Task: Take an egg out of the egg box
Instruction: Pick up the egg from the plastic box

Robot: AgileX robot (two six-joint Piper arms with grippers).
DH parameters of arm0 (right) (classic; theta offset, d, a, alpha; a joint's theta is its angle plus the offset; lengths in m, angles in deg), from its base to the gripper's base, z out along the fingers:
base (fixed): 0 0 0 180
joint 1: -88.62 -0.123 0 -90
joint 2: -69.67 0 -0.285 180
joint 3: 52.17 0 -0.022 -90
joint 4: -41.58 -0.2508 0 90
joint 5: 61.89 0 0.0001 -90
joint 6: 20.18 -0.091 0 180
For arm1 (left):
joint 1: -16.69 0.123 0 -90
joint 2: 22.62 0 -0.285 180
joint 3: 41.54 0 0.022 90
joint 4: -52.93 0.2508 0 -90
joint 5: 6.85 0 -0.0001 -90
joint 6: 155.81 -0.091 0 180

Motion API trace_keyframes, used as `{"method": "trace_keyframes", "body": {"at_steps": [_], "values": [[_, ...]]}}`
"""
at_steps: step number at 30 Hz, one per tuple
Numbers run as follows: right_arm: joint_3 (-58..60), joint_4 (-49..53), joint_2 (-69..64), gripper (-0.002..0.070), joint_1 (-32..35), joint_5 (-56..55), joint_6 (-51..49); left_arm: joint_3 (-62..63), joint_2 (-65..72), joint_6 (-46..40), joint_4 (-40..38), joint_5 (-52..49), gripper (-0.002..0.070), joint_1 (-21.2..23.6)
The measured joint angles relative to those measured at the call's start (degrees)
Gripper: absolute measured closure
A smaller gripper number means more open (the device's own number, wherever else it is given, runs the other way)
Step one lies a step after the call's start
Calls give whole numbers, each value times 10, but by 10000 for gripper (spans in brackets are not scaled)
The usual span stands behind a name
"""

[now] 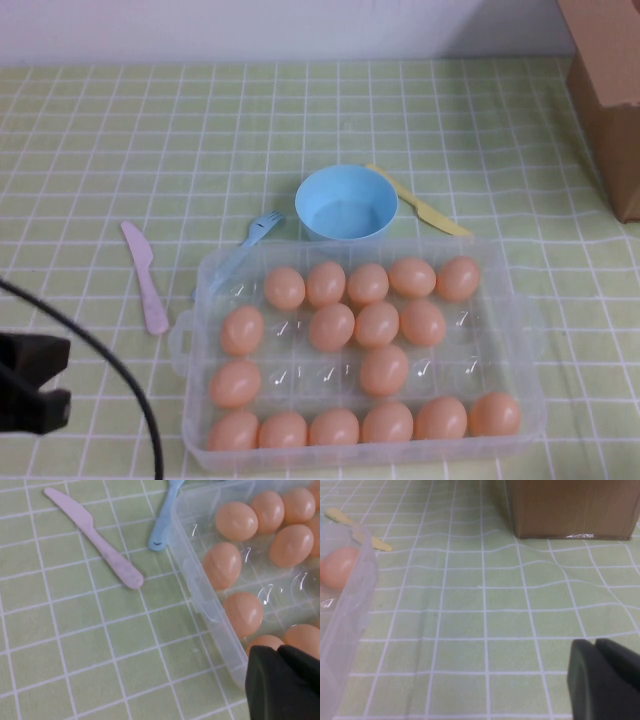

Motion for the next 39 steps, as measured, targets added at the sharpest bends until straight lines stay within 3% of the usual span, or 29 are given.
{"method": "trace_keyframes", "body": {"at_steps": [3, 9, 19, 22, 27, 29, 39], "values": [[0, 0, 0, 694, 0, 0, 0, 63, 94, -16, 23, -17, 680, -35], [0, 0, 0, 694, 0, 0, 0, 167, 244, -22, 106, -34, 680, -168], [0, 0, 0, 694, 0, 0, 0, 332, 462, 1, 165, -124, 663, -254], [0, 0, 0, 694, 0, 0, 0, 352, 509, 1, 165, -145, 592, -271], [0, 0, 0, 694, 0, 0, 0, 355, 549, 2, 165, -164, 344, -284], [0, 0, 0, 694, 0, 0, 0, 355, 555, 2, 165, -167, 283, -291], [0, 0, 0, 694, 0, 0, 0, 286, 557, 10, 151, -167, 240, -311]]}}
